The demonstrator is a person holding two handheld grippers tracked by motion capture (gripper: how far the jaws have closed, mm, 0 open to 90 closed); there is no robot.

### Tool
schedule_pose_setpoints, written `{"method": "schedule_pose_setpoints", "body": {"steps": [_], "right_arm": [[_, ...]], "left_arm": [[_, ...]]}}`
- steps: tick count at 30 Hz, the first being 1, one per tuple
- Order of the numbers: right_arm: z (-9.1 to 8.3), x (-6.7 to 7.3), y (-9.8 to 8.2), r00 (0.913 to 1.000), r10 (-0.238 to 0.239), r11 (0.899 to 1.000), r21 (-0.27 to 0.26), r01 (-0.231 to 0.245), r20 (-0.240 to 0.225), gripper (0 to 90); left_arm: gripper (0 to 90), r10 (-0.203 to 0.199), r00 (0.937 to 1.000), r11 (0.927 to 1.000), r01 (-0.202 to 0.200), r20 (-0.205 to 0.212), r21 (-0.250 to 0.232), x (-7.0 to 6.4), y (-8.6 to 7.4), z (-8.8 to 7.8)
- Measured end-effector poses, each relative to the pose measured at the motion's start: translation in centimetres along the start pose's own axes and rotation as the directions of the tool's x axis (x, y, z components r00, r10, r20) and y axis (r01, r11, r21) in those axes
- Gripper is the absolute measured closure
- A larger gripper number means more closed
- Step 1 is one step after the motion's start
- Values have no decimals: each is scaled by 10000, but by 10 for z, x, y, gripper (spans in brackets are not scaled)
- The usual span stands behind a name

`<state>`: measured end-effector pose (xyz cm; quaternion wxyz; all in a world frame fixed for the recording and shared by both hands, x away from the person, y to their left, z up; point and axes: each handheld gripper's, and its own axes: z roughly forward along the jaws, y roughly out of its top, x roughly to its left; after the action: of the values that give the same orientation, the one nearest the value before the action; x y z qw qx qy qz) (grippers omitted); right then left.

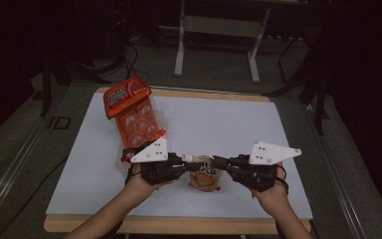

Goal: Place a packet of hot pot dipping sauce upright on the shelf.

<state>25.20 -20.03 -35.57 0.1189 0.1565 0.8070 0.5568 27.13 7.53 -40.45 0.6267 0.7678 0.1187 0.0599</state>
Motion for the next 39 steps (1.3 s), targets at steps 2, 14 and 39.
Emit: {"method": "schedule_pose_setpoints", "body": {"steps": [2, 14, 39], "right_arm": [[-1, 1, 0, 9999, -77, 10000, -58, 78, 103, 890], [-14, -9, 1, 9962, 477, 9973, -598, -433, 731, 607], [-19, -30, -31, 9910, 1121, 9918, -692, -1071, 735, 133]], "left_arm": [[887, -17, 9999, 10000, 17, 102, -10, 0, 2, -1], [892, -81, 9991, 10000, 80, -410, -13, 10, 20, -17], [891, 596, 9829, 9961, -699, -1741, -538, 76, 48, -78]]}}
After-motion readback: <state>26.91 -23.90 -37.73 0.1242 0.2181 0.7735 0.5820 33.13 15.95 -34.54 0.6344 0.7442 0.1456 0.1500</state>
